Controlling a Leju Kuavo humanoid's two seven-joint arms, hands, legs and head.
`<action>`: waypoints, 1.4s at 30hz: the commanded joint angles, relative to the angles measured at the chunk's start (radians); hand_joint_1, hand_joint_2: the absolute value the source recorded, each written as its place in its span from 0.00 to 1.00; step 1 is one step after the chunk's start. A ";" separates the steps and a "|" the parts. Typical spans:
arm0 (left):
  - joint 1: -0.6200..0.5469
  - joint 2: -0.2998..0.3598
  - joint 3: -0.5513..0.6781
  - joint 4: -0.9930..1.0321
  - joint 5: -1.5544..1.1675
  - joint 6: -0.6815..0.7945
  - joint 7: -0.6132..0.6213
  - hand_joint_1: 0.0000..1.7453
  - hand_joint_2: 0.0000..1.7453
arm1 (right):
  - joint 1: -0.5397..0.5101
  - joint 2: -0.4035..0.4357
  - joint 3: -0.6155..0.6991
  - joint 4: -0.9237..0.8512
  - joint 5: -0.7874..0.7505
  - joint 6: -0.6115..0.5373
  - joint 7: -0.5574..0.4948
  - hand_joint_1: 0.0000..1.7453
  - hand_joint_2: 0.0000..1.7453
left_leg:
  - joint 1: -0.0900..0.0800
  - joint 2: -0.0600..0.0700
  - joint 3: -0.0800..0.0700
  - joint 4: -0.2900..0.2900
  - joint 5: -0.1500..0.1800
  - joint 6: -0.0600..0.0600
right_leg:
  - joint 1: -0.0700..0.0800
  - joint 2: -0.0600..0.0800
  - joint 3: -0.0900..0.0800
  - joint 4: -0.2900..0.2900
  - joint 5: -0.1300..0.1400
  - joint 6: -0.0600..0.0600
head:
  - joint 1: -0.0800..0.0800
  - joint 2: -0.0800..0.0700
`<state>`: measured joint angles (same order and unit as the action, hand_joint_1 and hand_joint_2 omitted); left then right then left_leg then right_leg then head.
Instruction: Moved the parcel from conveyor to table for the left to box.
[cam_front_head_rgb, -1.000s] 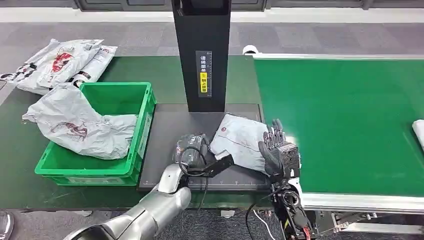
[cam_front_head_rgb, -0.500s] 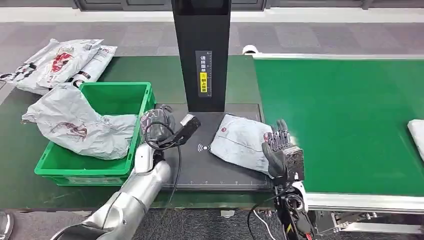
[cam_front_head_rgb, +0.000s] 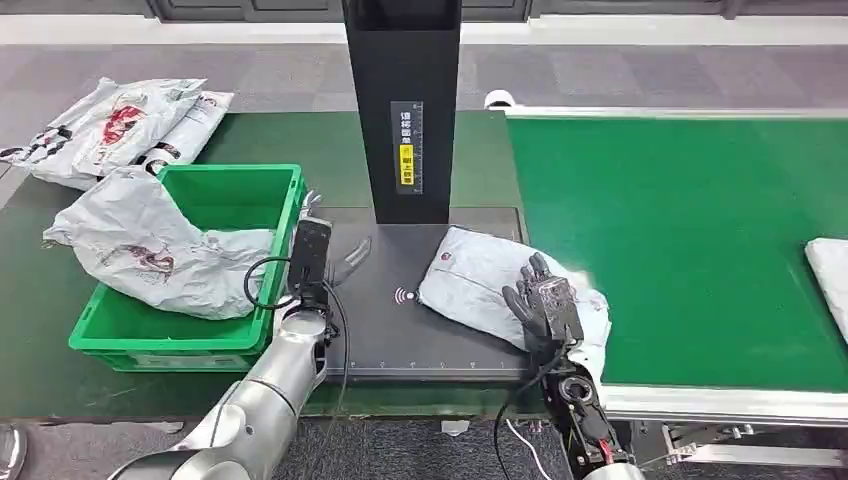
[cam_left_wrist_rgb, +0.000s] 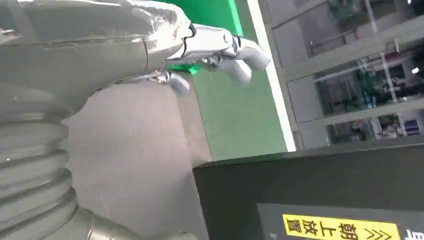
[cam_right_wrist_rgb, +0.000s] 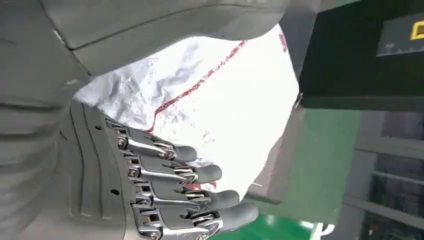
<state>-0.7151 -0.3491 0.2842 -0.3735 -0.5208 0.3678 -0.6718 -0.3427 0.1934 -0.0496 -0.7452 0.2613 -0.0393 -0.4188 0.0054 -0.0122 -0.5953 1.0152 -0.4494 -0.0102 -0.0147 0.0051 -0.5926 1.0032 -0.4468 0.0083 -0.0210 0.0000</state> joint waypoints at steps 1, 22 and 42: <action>-0.013 0.004 0.057 0.002 0.108 -0.066 -0.026 0.00 1.00 | -0.152 -0.031 -0.037 0.346 0.022 0.106 0.080 0.00 1.00 | 0.000 0.002 0.002 -0.001 0.000 0.000 | 0.001 0.001 0.001 -0.002 0.001 -0.001 | 0.000 0.000; 0.032 0.028 -0.087 -0.073 0.252 -0.059 -0.026 0.00 1.00 | -0.237 -0.007 0.183 0.448 0.273 0.156 0.110 0.00 1.00 | 0.002 0.011 0.011 -0.003 0.003 -0.003 | 0.004 0.009 0.007 -0.004 0.007 -0.004 | 0.000 0.000; 0.033 0.036 -0.142 -0.066 0.276 -0.043 -0.026 0.00 1.00 | -0.192 0.068 0.346 0.434 0.402 0.213 0.040 0.00 0.00 | 0.002 0.013 0.011 -0.005 0.004 -0.003 | 0.005 0.010 0.007 -0.005 0.007 -0.004 | 0.000 0.000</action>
<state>-0.6744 -0.3456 0.2350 -0.4692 -0.2579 0.3117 -0.7012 -0.5877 0.2003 0.1435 -0.3819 0.6146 0.1255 -0.3617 0.0067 0.0008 -0.5835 1.0145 -0.4482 -0.0131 -0.0108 0.0168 -0.5853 1.0024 -0.4415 0.0050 -0.0210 0.0000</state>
